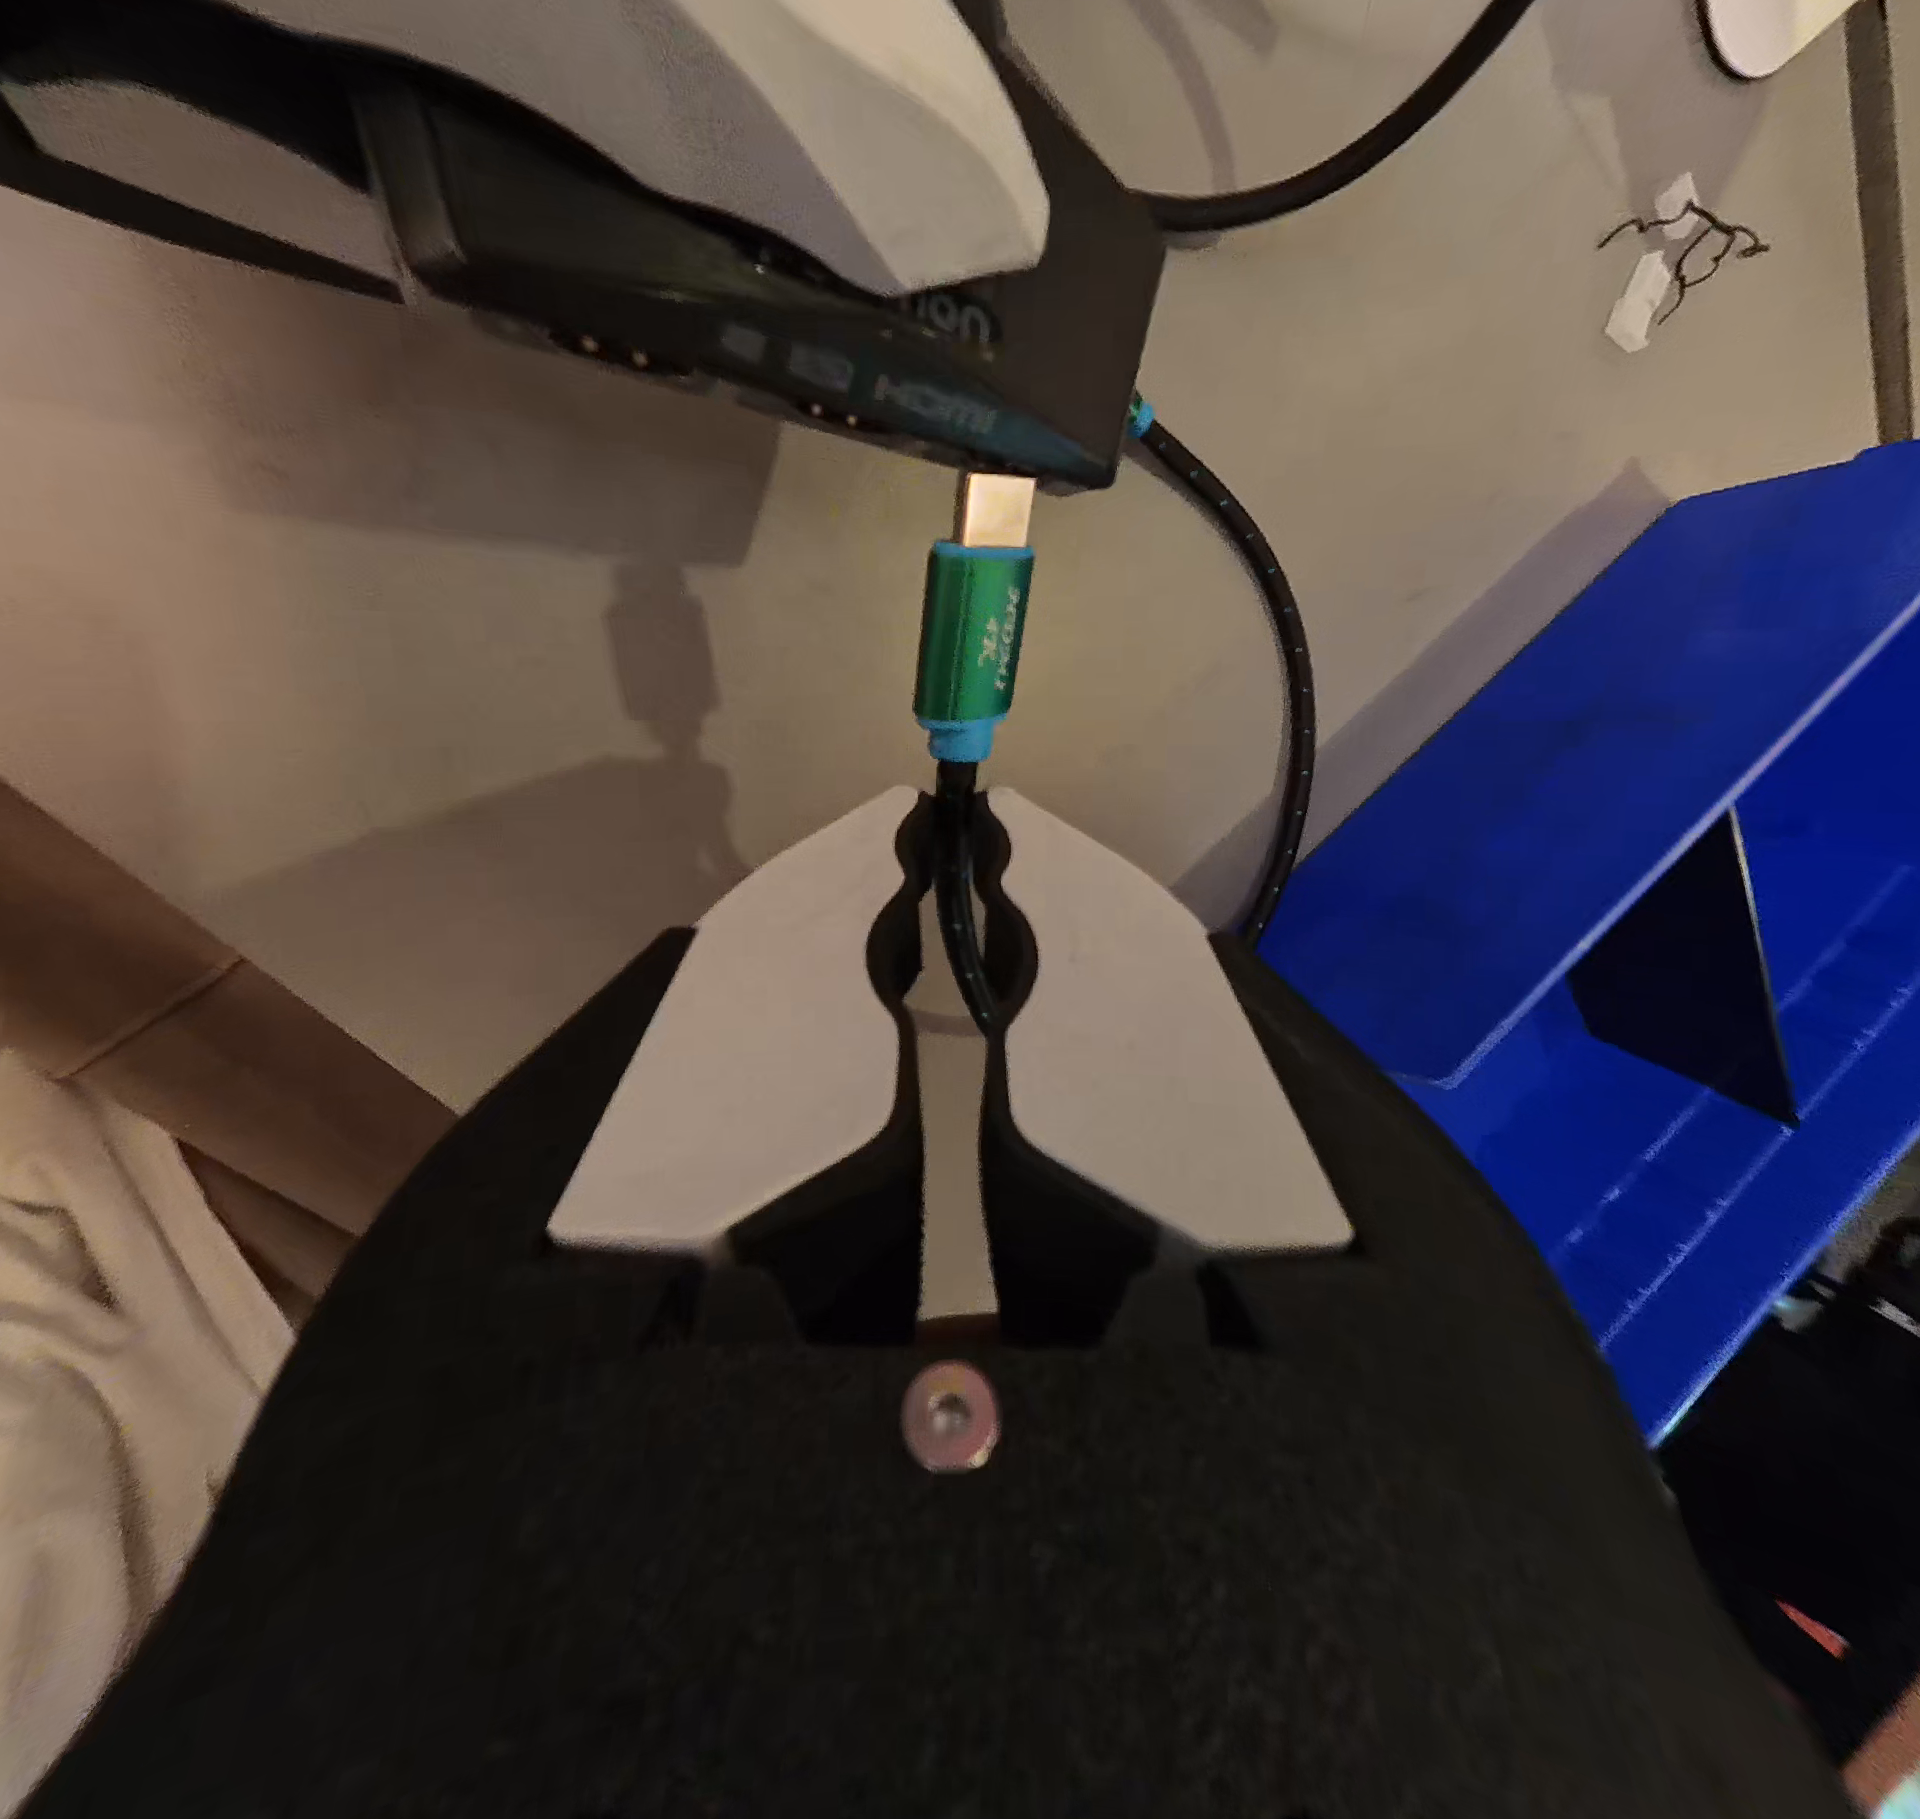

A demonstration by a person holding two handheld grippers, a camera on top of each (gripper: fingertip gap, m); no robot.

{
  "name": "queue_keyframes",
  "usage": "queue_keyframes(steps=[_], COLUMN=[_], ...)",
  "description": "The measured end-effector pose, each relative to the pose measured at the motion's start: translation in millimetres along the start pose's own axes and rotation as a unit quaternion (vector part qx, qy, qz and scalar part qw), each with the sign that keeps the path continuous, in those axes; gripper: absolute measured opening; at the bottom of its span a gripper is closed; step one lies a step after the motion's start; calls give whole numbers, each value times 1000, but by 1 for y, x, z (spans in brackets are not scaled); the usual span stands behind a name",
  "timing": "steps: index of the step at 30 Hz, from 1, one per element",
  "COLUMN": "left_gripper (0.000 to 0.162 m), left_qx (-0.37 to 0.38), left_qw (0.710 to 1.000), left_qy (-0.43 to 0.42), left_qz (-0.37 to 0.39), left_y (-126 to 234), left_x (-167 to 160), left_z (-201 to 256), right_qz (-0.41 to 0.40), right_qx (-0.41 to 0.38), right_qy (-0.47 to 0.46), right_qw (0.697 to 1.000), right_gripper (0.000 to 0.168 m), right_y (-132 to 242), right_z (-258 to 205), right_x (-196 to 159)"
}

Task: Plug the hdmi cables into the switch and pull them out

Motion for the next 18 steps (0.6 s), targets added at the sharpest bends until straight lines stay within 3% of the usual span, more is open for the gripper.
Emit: queue_keyframes(steps=[6,13,18], left_gripper=[23,22,23], left_qx=[-14,-27,-32], left_qw=[999,998,998], left_qy=[-29,-34,-30], left_qz=[-34,-45,-36], left_y=[-5,-8,-9], left_x=[-6,-10,-4], left_z=[9,16,17], right_qz=[6,88,104], right_qx=[-20,2,-117], right_qy=[0,-30,83], right_qw=[1000,996,984], right_gripper=[5,5,6], right_y=[-10,-12,-19], right_z=[-3,2,9], right_x=[5,11,5])
Point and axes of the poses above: each gripper's, where its closed fingertips meet, y back along the fingers, x out of its top, z = x × y across the jaws, the point moved 1 cm from there along y, back along the fingers, and after that the axes turned 15 degrees about -y, right-handed, at the moved point
